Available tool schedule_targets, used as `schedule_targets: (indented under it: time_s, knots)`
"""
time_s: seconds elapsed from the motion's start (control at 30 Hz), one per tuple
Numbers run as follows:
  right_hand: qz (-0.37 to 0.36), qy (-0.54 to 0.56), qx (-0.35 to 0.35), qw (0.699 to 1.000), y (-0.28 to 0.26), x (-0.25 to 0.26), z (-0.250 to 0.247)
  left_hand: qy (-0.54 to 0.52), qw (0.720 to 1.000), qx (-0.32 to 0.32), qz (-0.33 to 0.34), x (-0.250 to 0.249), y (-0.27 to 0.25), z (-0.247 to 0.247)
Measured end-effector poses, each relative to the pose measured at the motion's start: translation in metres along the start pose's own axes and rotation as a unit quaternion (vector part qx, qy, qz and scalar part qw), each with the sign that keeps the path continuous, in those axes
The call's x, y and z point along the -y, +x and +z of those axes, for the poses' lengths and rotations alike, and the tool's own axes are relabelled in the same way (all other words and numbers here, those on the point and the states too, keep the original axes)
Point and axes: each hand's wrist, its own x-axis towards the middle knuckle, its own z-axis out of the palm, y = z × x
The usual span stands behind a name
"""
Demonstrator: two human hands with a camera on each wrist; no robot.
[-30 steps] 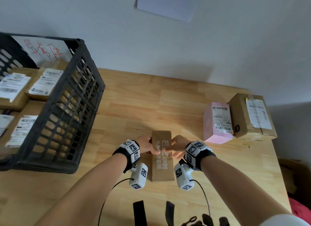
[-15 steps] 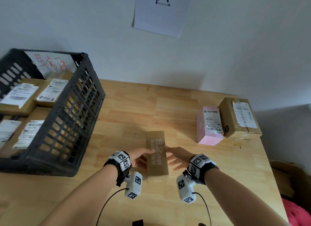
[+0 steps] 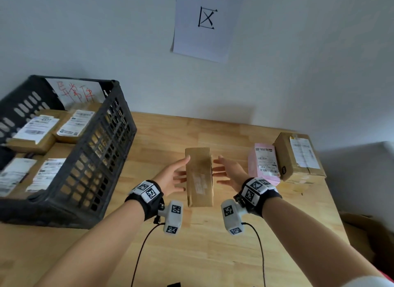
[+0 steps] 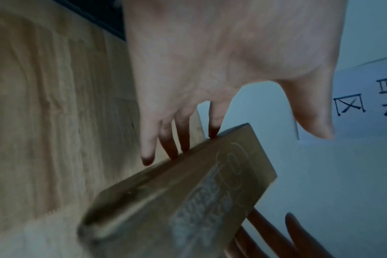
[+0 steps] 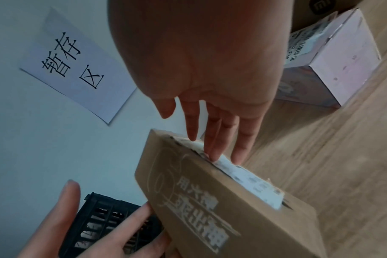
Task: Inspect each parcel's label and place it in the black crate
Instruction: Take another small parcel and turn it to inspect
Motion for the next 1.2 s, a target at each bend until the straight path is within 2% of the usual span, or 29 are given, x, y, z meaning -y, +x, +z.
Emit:
schedule_targets:
  time_s: [0.2,0.3,0.43,0.57,0.67,0.83,1.2]
  knots:
    - [0.022,-0.031,0.028,0.999,0.002,-0.011,0.009,0.17,0.985,-0.015,-0.007,0.009,0.007,0.007]
    - [0.026,-0.095,0.047,0.994,0.004,-0.026,0.013,0.203,0.978,-0.012,-0.045,0.02,0.018,0.006]
    - [0.018,-0.18,0.034,0.983,0.011,-0.036,0.02,0.231,0.971,-0.003,-0.062,0.032,0.035,0.001]
    - [0.019,-0.273,0.036,0.961,0.025,-0.045,0.023,0.309,0.949,-0.007,-0.058,0.041,0.047,-0.004]
    - [0.03,-0.281,0.04,0.958,0.034,-0.048,0.021,0.385,0.922,-0.03,-0.03,0.047,0.055,-0.007]
    - [0.086,-0.297,0.086,0.947,0.046,-0.037,0.012,0.363,0.931,0.0,-0.044,0.052,0.072,-0.016]
    - [0.123,-0.367,0.12,0.914,0.071,-0.026,0.011,0.296,0.951,0.023,-0.086,0.041,0.072,-0.014]
